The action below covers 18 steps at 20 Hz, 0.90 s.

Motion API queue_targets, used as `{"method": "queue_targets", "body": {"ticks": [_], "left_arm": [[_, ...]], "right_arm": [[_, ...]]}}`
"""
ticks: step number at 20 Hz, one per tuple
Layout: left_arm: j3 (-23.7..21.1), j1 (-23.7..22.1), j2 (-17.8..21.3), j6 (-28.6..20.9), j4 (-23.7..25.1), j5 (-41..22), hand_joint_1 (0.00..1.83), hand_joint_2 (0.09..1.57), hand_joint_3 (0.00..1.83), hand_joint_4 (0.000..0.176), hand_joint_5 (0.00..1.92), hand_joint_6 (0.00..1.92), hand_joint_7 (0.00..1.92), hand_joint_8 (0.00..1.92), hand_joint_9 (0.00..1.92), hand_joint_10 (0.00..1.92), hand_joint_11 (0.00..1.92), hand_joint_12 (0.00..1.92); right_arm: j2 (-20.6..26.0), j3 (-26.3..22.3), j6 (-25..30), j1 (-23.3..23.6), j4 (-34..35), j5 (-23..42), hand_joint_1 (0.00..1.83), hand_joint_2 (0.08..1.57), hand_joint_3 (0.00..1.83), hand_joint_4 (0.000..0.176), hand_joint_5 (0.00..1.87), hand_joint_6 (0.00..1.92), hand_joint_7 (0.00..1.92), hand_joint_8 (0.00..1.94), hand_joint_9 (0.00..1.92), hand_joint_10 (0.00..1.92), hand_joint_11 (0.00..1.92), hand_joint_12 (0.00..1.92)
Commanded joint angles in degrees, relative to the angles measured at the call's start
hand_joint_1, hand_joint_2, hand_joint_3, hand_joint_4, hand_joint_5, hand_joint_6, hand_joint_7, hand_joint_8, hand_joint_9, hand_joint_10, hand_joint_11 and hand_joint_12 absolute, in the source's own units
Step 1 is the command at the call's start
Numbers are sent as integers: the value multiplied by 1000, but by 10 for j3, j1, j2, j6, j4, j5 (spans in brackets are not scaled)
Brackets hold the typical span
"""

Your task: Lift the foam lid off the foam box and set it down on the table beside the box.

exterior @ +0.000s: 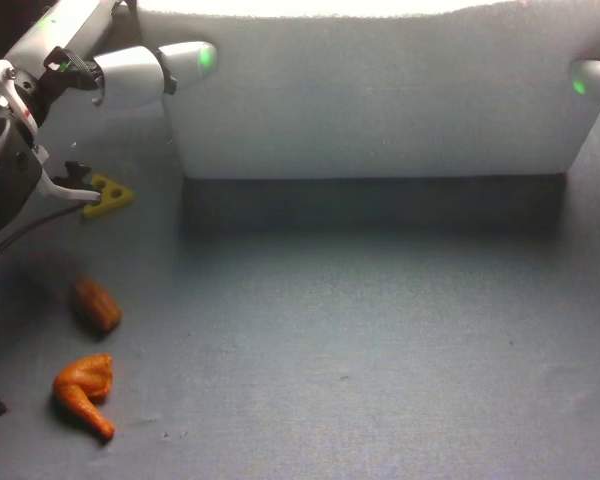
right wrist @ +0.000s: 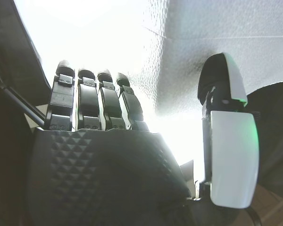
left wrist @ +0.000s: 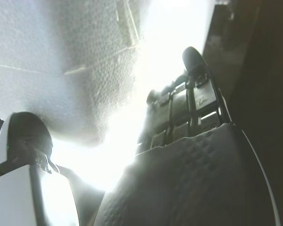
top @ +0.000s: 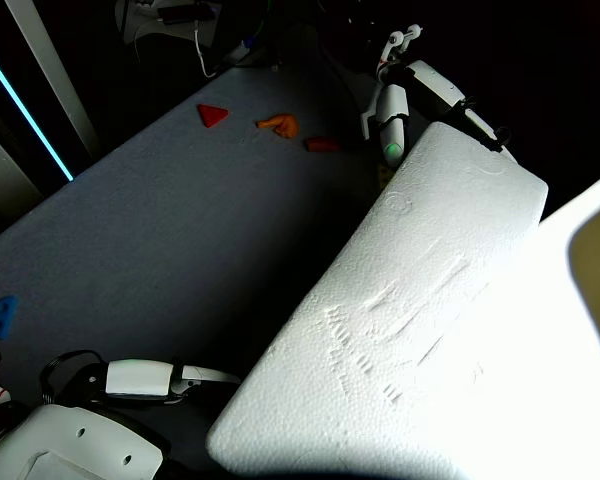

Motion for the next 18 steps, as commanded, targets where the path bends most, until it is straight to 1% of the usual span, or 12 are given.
{"method": "queue_targets", "body": {"ticks": [1,2,3,4,7,8,9,12,14,15,17,18], "left_arm": [[6,-6,1,-2,2,-61,605,1021,7,0,77,4,0,0,0,0,0,499],[8,-6,-1,-3,2,-60,613,1028,4,0,118,4,0,0,0,0,0,186],[9,-6,-3,-4,3,-59,620,1029,2,0,149,11,0,0,0,0,0,36],[10,-7,-4,-5,4,-58,622,1049,10,0,218,31,18,7,0,0,0,0],[10,-4,-5,-11,5,-63,635,1064,12,0,230,26,53,16,0,0,0,0],[10,-2,-5,-14,5,-65,638,1061,10,0,230,24,26,3,0,0,0,0],[9,0,-5,-15,5,-68,630,1068,12,0,233,23,46,10,0,0,0,0],[6,2,-4,-20,7,-79,613,1076,13,0,224,16,32,3,0,0,0,0],[0,3,-1,-20,11,-89,587,1072,8,0,211,6,17,1,0,0,0,0],[-4,3,2,-20,13,-93,557,1062,2,0,208,5,28,5,0,0,0,0],[-11,3,7,-22,19,-107,549,1045,0,0,205,3,24,3,0,0,0,0],[-15,3,11,-22,21,-114,575,1040,0,0,217,7,5,0,0,0,0,0]], "right_arm": [[8,8,5,7,-14,68,600,1096,14,0,0,0,0,0,0,0,0,0],[7,8,6,8,-15,68,602,1104,17,0,0,0,0,0,0,0,0,0],[6,9,6,9,-16,68,597,1117,21,0,0,0,0,0,0,0,0,0],[6,9,7,9,-17,68,563,1162,32,0,6,2,0,0,0,0,0,0],[6,8,14,9,-21,71,577,1176,23,0,32,12,0,0,0,0,0,0],[6,8,17,9,-21,73,573,1172,20,0,39,15,0,0,0,0,0,0],[6,6,20,9,-24,76,575,1196,28,0,26,9,0,0,0,0,0,0],[6,-1,31,9,-32,90,554,1196,19,0,39,13,0,0,0,0,0,0],[6,-8,33,9,-38,99,549,1174,5,0,46,15,55,22,51,23,7,3],[6,-11,33,9,-40,101,524,1165,1,0,28,7,19,6,9,4,1,0],[7,-18,33,9,-49,110,525,1156,0,0,28,7,3,0,0,0,0,0],[10,-22,33,9,-53,114,530,1156,0,0,53,17,9,4,0,0,0,0]]}}
